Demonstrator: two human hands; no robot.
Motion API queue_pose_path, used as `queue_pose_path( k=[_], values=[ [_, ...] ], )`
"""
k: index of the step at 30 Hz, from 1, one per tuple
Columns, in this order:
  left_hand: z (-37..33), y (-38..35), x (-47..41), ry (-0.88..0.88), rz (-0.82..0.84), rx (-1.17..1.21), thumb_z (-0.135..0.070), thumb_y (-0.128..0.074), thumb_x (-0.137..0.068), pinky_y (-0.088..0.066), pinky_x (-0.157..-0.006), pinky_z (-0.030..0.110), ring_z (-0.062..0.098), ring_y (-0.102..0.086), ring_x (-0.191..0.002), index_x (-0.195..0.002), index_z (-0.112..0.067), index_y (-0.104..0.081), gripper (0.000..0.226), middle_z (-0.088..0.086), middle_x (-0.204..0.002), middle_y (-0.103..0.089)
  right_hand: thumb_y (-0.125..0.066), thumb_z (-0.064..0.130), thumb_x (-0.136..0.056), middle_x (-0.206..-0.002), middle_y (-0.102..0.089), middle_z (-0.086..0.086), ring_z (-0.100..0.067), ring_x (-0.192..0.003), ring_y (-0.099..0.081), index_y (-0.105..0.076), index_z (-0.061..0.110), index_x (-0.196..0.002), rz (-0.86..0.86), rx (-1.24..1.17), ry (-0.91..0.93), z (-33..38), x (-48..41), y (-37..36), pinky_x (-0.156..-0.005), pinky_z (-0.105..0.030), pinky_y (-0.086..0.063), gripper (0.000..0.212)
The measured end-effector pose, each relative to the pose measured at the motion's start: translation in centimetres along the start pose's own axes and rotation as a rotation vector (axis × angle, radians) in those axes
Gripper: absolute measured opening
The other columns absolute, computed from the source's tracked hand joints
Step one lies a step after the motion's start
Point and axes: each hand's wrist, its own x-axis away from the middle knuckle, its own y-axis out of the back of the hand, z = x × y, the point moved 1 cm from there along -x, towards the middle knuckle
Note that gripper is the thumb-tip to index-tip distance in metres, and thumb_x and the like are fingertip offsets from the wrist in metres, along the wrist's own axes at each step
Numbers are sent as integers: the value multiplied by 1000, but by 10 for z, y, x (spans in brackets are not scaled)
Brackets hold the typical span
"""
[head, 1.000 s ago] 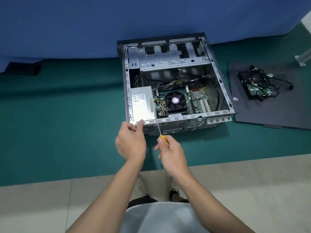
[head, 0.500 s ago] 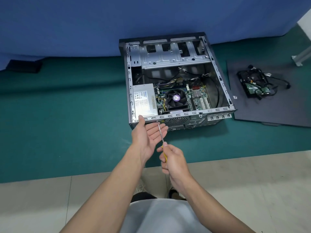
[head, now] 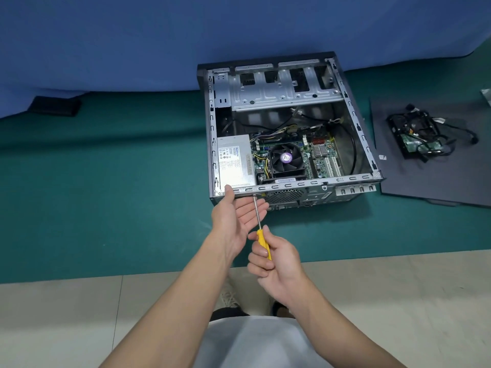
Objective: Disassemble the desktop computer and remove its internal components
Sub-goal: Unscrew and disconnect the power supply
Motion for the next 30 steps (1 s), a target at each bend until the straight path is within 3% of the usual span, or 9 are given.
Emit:
queue_pose_path(
  k=[5, 9, 17, 22, 24, 25, 27, 28, 30],
  values=[
    [-1, 0, 0, -3, -5, -30, -49, -35, -102, -59, -74, 35, 32, -72, -86, -99, 7, -59, 61, 24, -94, -72, -49, 30, -90, -47, -30, 6, -5, -36, -12, -57, 6, -78, 156, -250, -163, 0, -3, 4, -35, -19, -13, 28],
    [-2, 0, 0, 0, -7, -43, -49, -34, -102, -59, -73, 34, 32, -72, -87, -100, 7, -58, 61, 23, -93, -72, -48, 29, -90, -53, -19, 10, -5, -36, -11, -59, 5, -73, 202, -362, -220, -1, -6, 4, -35, -19, -11, 32],
    [-3, -3, 1, -1, -17, -53, -49, -32, -102, -60, -74, 34, 32, -72, -87, -102, 7, -58, 61, 24, -94, -72, -48, 34, -91, -46, -27, 7, -5, -36, -10, -55, 9, -70, 147, -283, -168, 0, -7, 3, -34, -18, -12, 33],
    [-3, -3, 1, 8, -20, -35, -50, -32, -102, -60, -73, 34, 32, -72, -86, -105, 8, -57, 63, 24, -94, -72, -41, 37, -101, -45, -27, 6, -5, -33, -16, -47, 11, -74, -125, 7, 43, -5, -4, -10, -34, -15, -13, 38],
    [-3, -3, 0, 13, -20, -38, -50, -31, -102, -60, -73, 34, 32, -72, -86, -105, 8, -57, 63, 24, -94, -72, -37, 37, -103, -47, -30, 3, -10, -35, -23, -45, 11, -73, -251, 265, 146, -5, -1, -18, -36, -17, -19, 40],
    [-3, -3, 0, 14, -19, -41, -50, -31, -102, -60, -72, 34, 32, -72, -86, -105, 8, -57, 63, 24, -95, -72, -34, 37, -104, -52, -38, 0, -16, -41, -35, -46, 11, -74, -333, 541, 201, -4, 1, -22, -41, -22, -29, 41],
    [-2, -4, -1, 16, -14, -47, -49, -30, -103, -61, -69, 34, 32, -72, -85, -106, 8, -57, 64, 24, -94, -72, -28, 36, -104, -76, -59, -11, -29, -75, -55, -54, 9, -84, -510, 1146, 301, -2, 4, -25, -63, -34, -37, 42],
    [-2, -4, -1, 16, -11, -46, -49, -30, -103, -61, -68, 33, 32, -73, -85, -107, 9, -58, 64, 25, -94, -72, -26, 36, -104, -89, -63, -13, -32, -90, -55, -54, 8, -91, -580, 1311, 326, -3, 5, -23, -66, -35, -34, 42],
    [-2, -4, -1, 10, -16, -56, -43, -36, -103, -61, -67, 33, 31, -73, -83, -105, 10, -58, 58, 25, -93, -72, -25, 37, -104, -98, -64, -15, -34, -99, -53, -53, 7, -98, -624, 1415, 364, -3, 7, -24, -66, -35, -31, 42]
  ],
)
